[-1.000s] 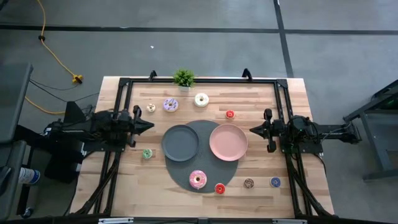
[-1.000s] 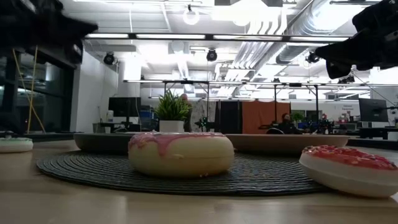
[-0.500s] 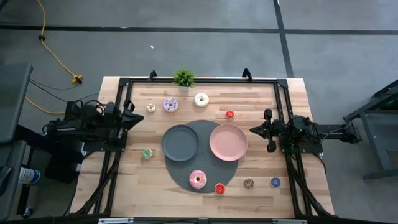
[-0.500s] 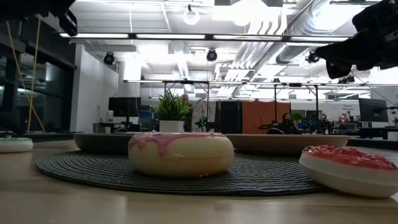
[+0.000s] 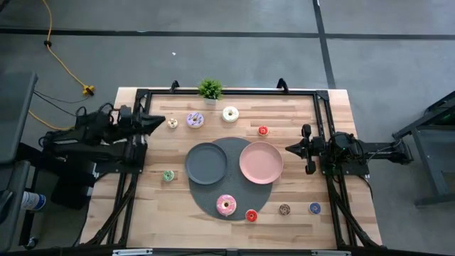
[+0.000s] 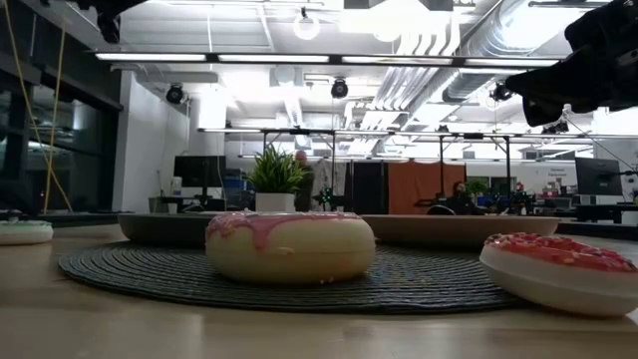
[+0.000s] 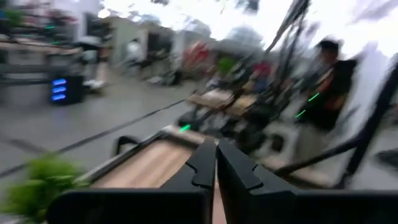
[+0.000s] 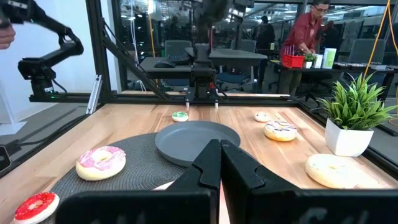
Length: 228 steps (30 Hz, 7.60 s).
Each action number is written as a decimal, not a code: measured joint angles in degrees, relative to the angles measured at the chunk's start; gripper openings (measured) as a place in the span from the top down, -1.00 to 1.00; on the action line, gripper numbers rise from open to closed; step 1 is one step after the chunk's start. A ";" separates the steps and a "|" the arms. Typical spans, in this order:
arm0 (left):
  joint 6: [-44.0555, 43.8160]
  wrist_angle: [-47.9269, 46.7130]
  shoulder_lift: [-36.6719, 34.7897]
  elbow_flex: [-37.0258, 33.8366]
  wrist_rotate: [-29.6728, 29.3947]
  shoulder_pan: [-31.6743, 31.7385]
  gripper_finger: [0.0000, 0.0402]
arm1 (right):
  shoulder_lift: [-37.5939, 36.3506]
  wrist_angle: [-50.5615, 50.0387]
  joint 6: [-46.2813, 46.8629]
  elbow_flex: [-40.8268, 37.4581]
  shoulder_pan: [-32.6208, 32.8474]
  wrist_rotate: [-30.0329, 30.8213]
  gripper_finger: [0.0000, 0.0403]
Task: Pick & Place donuts
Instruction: Put the small green donut on the gray plate
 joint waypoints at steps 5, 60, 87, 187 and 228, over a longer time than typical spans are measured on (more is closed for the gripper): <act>4.60 -15.09 12.16 13.13 -6.56 0.00 0.69 | 0.00 0.01 0.00 0.00 0.00 0.00 1.00; -30.77 -46.25 22.96 -2.30 27.97 -0.02 -0.05 | 0.00 -0.02 0.01 0.01 0.00 0.00 1.00; -30.53 -36.86 36.91 -4.52 26.64 0.00 -0.05 | -0.01 0.00 -0.02 0.02 0.02 0.00 1.00; -18.59 -30.14 53.67 -4.48 35.34 -0.04 0.51 | 0.00 0.01 0.01 0.02 0.00 0.00 1.00; -2.98 -35.77 77.12 26.13 25.02 0.02 0.75 | 0.00 0.01 0.01 0.01 0.02 0.00 1.00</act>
